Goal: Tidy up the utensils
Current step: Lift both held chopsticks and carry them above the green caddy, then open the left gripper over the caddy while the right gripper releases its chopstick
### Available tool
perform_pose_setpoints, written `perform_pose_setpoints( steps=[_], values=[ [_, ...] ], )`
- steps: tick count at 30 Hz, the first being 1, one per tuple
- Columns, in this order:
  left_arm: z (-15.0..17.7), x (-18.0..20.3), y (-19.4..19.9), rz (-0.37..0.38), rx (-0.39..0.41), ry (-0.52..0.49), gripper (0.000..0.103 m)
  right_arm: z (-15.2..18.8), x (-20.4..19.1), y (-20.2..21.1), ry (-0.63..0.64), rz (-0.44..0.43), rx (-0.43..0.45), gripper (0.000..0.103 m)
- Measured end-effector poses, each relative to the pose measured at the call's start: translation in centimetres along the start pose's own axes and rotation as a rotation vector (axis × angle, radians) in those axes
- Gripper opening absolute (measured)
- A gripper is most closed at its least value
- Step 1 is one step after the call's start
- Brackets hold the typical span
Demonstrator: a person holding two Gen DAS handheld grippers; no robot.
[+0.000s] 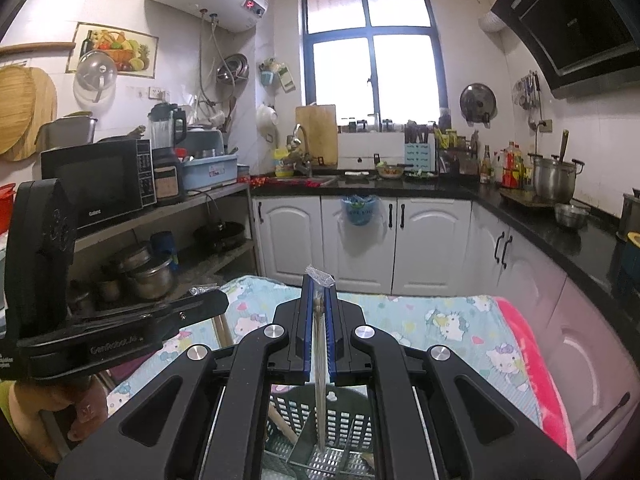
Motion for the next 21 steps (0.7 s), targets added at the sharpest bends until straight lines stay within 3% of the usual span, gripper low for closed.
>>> perform_pose_setpoints(
  steps=[7, 8, 10, 12, 15, 21],
  values=[
    [1.4, -0.5, -0.4, 0.003, -0.021, -0.007, 0.004, 1.5, 0.3, -1.3, -0.035, 0.008, -0.039, 0.006],
    [1.6, -0.6, -0.4, -0.001, -0.025, -0.006, 0.008, 1.6, 0.4, -1.5, -0.04, 0.013, -0.046, 0.007],
    [1.9, -0.9, -0.2, -0.006, -0.026, 0.001, 0.018, 1.9, 0.7, -1.6, -0.063, 0.018, -0.06, 0.024],
    [2.0, -1.1, 0.2, -0.008, -0.023, 0.005, 0.026, 2.0, 1.1, -1.5, -0.085, 0.017, -0.055, 0.031],
    [2.1, -1.2, 0.8, -0.014, -0.02, 0.006, 0.037, 2.3, 1.5, -1.1, -0.098, 0.027, -0.059, 0.033],
    [2.2, -1.2, 2.8, -0.056, 0.003, -0.007, 0.065, 2.9, 2.1, 0.2, -0.119, 0.051, -0.069, 0.047]
  ],
)
Point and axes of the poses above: each gripper's, at about its wrist camera, not at the fingertips, and y roughly against the way its jaws point, x to its right, z to its underside, the point moved 3 cm from there along -y, roughly the way its jaws point, and after that the axes turned 5 degrees about y, right-handed, at the moved point
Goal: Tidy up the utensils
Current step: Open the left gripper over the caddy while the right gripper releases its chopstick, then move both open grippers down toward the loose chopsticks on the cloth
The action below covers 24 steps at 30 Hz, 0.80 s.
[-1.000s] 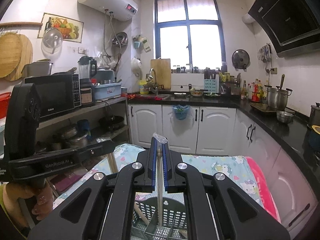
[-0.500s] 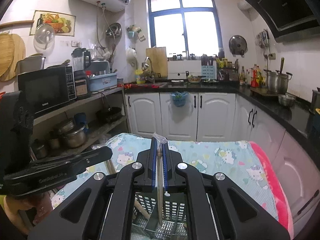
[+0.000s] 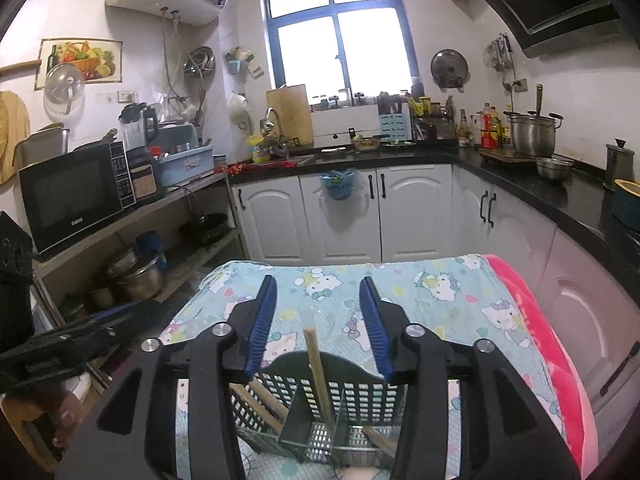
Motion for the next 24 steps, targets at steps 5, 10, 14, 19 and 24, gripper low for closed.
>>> perform_pose_setpoints(
  steps=[5, 10, 14, 19, 24],
  values=[
    [0.4, -0.2, 1.4, -0.043, 0.011, -0.005, 0.088, 0.8, 0.2, 1.0, -0.011, -0.003, -0.025, 0.054],
    [1.5, -0.7, 2.8, -0.102, 0.017, -0.016, 0.092, 1.7, 0.0, 2.0, -0.016, -0.026, -0.033, 0.062],
    [2.5, -1.3, 3.7, -0.13, 0.015, -0.007, 0.092, 2.5, -0.2, 2.7, -0.017, -0.038, -0.044, 0.064],
    [3.9, -1.9, 5.1, -0.164, 0.01, 0.015, 0.092, 3.6, -0.7, 3.3, -0.015, -0.056, -0.076, 0.066],
    [5.3, -2.5, 5.9, -0.185, -0.002, 0.035, 0.092, 4.6, -1.2, 3.7, -0.002, -0.068, -0.106, 0.067]
  ],
)
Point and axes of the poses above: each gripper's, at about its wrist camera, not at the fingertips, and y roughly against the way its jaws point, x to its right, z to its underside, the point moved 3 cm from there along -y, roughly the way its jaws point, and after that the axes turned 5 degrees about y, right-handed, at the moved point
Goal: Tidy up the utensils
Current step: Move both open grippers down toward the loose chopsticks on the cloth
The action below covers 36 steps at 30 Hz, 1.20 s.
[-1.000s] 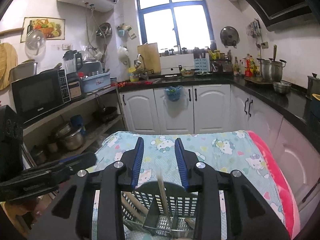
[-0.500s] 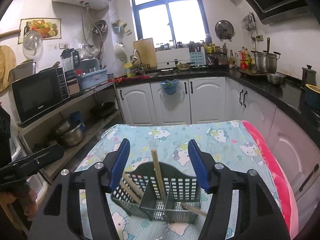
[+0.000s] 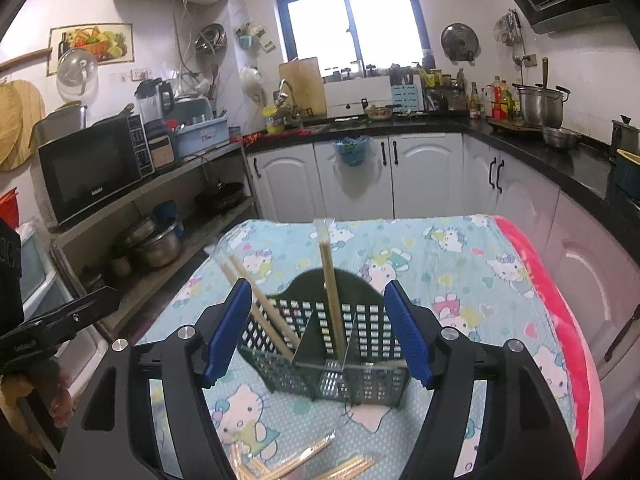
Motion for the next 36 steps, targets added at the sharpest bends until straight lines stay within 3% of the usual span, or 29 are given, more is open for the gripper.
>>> perform_pose_setpoints(
  steps=[15, 36],
  values=[
    [3.6, -0.5, -0.4, -0.004, -0.07, 0.011, 0.092, 4.3, -0.4, 0.5, 0.05, 0.017, -0.107, 0.067],
    [6.7, 2.9, -3.8, 0.042, -0.173, -0.062, 0.092, 9.2, 1.9, 1.3, 0.029, 0.068, -0.211, 0.067]
  ],
)
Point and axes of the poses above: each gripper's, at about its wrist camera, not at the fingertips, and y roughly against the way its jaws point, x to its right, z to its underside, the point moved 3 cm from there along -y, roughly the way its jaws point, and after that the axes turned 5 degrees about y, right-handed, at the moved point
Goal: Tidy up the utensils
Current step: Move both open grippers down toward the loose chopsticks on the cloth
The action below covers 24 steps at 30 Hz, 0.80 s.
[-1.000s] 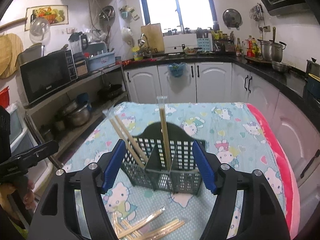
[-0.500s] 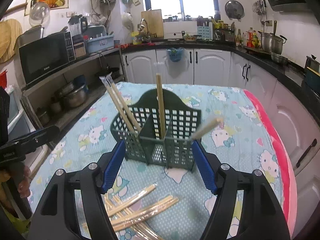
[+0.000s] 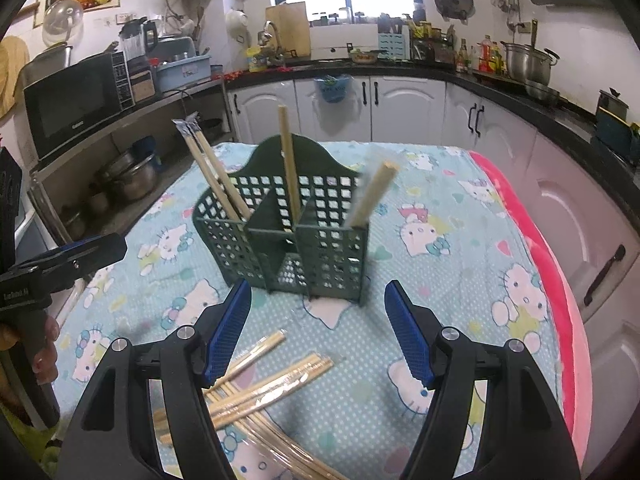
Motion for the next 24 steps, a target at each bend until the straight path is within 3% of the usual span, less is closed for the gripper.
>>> perform_pose_setpoints(
  steps=[13, 24],
  values=[
    [1.8, 3.3, -5.2, 0.034, -0.127, -0.093, 0.092, 3.6, 2.8, -0.7, -0.054, 0.055, -0.081, 0.066],
    [3.7, 4.3, -9.8, 0.049, -0.272, -0.12, 0.053, 5.5, 2.8, -2.4, -0.066, 0.032, -0.166, 0.053]
  ],
)
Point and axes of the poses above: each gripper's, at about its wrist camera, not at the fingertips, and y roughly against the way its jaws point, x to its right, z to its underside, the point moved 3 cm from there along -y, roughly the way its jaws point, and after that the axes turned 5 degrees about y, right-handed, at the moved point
